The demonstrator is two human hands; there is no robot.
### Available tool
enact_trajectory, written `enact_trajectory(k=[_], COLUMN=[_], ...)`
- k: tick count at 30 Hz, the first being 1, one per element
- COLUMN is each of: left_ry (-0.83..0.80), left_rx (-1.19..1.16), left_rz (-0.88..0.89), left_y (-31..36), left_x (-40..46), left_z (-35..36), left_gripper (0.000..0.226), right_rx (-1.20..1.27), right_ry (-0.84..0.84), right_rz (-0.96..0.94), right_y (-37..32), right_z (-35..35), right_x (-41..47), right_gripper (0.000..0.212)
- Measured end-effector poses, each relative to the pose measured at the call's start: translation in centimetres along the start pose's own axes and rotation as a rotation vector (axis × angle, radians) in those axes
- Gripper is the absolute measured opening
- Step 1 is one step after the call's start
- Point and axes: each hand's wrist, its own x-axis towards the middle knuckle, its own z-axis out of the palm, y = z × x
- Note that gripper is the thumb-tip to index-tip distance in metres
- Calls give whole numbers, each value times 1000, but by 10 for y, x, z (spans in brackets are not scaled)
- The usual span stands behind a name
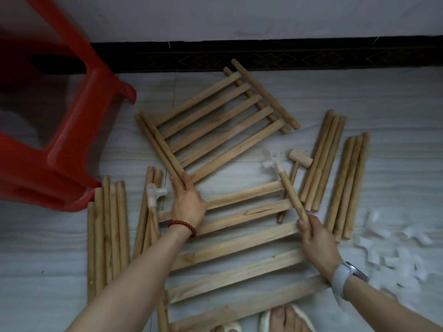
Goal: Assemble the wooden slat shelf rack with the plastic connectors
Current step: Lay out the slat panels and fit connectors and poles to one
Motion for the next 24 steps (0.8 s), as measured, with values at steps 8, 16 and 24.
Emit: enact_trajectory(k=[8, 16, 24], left_ry=[22, 307, 359], left_rx=[94, 2, -462], left_rz=[103, 139, 34], left_y=[-22, -27, -49], left_x=[20, 29, -36], left_z=[-21, -41, -48], left_gripper=[57, 42, 57], right_rx=[1, 41, 162], right_ry=[7, -11, 80], right_rz=[-19, -14, 21], right_y=[-6, -6, 2], right_z=[-1, 5, -10], right_x=[0, -1, -27], right_gripper=[30, 28, 32])
